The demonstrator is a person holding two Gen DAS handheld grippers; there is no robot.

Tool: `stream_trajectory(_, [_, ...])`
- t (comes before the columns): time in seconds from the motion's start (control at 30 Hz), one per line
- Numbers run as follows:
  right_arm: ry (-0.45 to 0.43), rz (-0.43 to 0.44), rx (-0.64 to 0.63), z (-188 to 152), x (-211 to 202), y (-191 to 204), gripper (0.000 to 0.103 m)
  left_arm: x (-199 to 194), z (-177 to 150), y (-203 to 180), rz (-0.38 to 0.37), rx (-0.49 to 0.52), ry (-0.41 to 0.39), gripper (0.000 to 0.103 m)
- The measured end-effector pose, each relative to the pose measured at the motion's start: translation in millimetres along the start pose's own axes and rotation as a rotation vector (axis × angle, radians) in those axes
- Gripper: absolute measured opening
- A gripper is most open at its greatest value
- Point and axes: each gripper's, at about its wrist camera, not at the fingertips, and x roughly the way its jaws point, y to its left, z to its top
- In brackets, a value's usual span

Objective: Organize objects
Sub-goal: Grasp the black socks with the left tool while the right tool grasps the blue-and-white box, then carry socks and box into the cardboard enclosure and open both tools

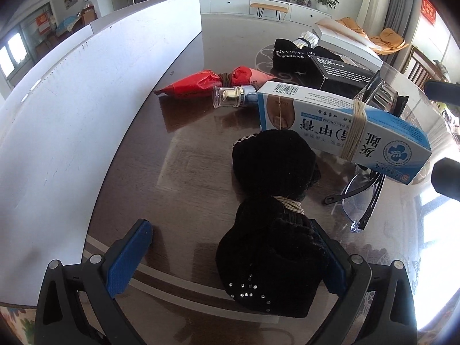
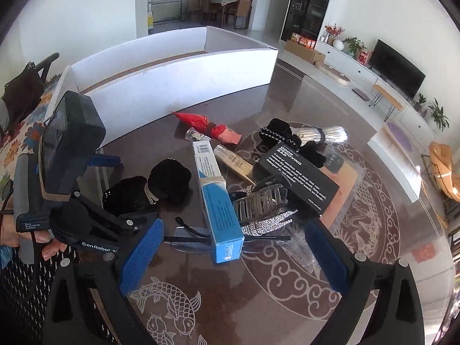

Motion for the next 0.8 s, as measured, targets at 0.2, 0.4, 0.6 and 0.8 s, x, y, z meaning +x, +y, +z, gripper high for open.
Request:
stream_trajectory(0.2, [0.184, 0.073, -0.12, 43, 47, 13, 0.073, -3, 7, -4, -0.029, 0.077, 0.034, 0.085])
stream_trajectory(0.4, [0.316, 0.09, -0.209, 47, 78, 26, 0.057, -13, 5, -3, -0.082, 0.124, -0.039, 0.037])
stream_trajectory(0.6, [0.354, 0.085, -0.189, 46, 82, 31, 0.026, -21, -1, 14, -0.147, 0.037, -0.06, 0.031])
stream_trajectory(0.8, [0.267, 0.104, -0.05, 48, 39, 2, 0.026, -52, -16, 36, -0.247, -0.059, -0.104, 0.031])
